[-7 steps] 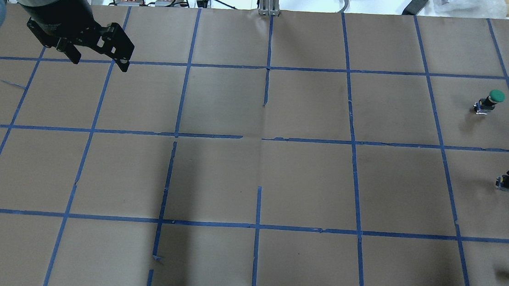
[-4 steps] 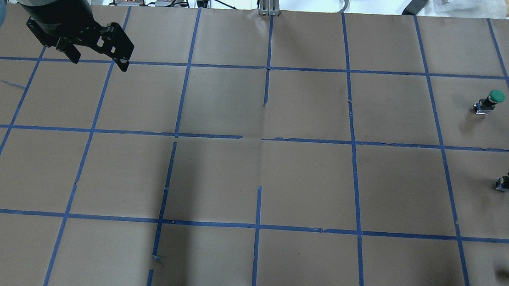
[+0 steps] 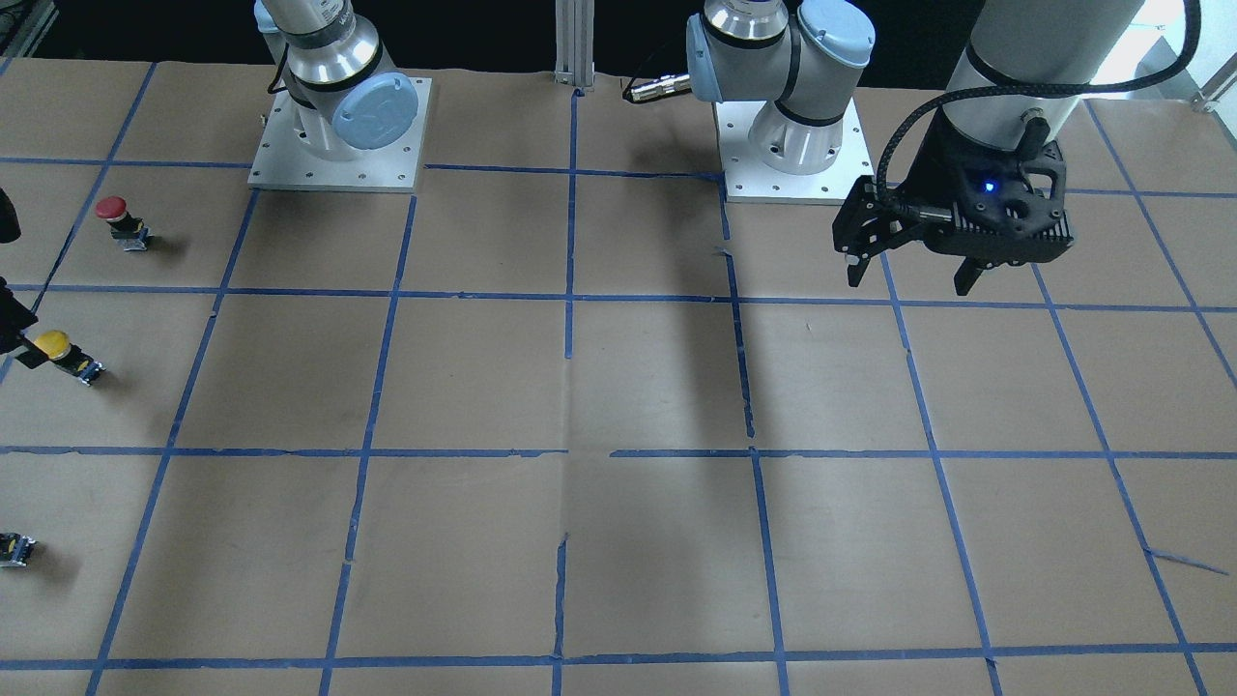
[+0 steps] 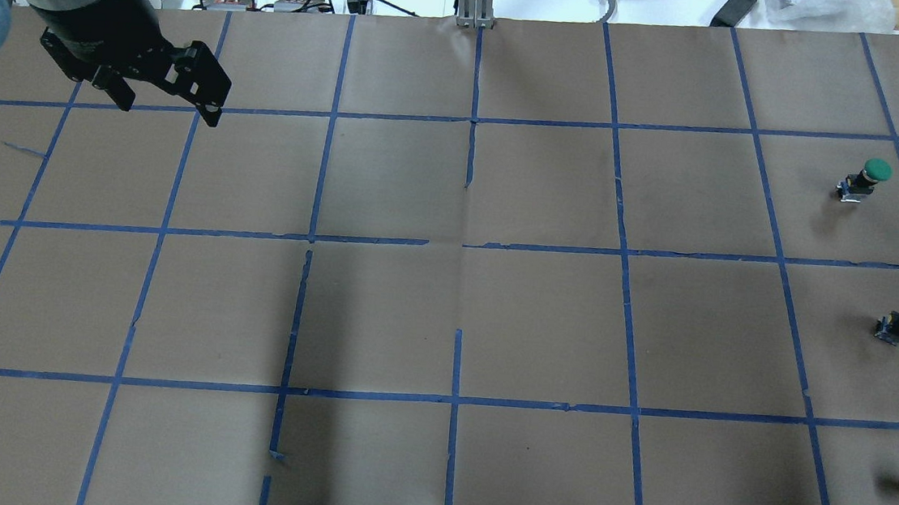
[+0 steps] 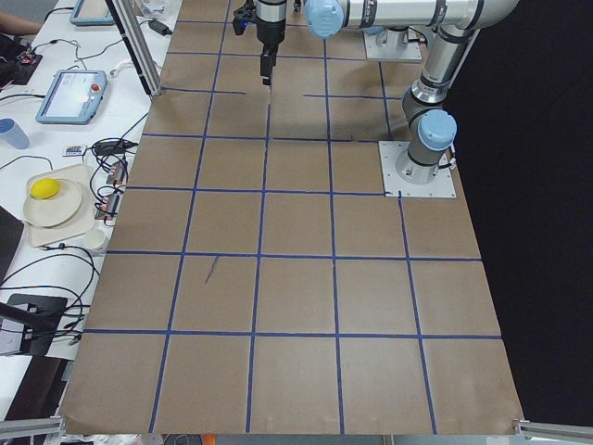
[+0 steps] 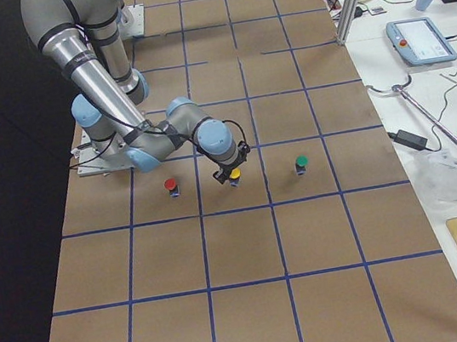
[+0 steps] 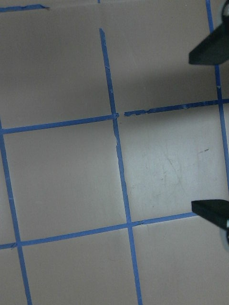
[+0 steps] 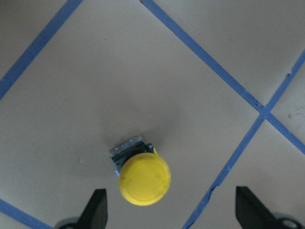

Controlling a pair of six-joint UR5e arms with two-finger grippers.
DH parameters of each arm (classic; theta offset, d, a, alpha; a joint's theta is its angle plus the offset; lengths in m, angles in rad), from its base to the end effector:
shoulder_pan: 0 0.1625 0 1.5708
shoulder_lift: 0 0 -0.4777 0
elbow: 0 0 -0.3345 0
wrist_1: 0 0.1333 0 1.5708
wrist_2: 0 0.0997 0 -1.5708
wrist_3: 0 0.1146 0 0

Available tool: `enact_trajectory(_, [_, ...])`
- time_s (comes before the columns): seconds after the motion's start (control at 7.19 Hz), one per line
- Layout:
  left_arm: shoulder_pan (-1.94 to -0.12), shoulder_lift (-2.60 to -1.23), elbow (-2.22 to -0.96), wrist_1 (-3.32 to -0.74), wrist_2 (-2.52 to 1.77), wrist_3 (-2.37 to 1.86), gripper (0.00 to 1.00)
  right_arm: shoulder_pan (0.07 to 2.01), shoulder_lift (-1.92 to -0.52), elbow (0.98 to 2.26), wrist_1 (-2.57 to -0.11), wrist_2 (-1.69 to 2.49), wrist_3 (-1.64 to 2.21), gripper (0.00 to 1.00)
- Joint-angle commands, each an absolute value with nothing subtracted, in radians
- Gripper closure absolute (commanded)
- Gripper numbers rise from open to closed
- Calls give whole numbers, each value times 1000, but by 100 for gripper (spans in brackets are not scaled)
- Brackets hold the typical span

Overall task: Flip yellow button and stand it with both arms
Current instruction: 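Open the right gripper and release the upright yellow button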

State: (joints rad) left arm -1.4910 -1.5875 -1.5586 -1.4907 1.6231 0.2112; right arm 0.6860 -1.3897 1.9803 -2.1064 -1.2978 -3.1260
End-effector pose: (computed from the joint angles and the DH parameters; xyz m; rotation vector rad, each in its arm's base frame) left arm -0.0910 -0.4592 0.5320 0.1990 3.0707 -0.1034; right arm -0.2499 -0.4168 0.3304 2.7396 -1.3368 0.4151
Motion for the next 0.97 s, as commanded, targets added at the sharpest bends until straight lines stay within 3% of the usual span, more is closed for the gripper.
enact_trajectory(0.0, [-1491, -1591, -1555, -1491, 1629, 209, 0, 770, -1391, 1805, -1905, -1307, -2966, 0])
enact_trajectory(0.42, [-1489, -1591, -1558, -1491, 1629, 207, 0, 981, -1391, 1507, -1512, -1360, -2590, 0])
enact_trajectory(0.83, [-1491, -1591, -1563, -1494, 1626, 148, 0, 1248, -1416, 1424, -1462, -1364, -2006, 0])
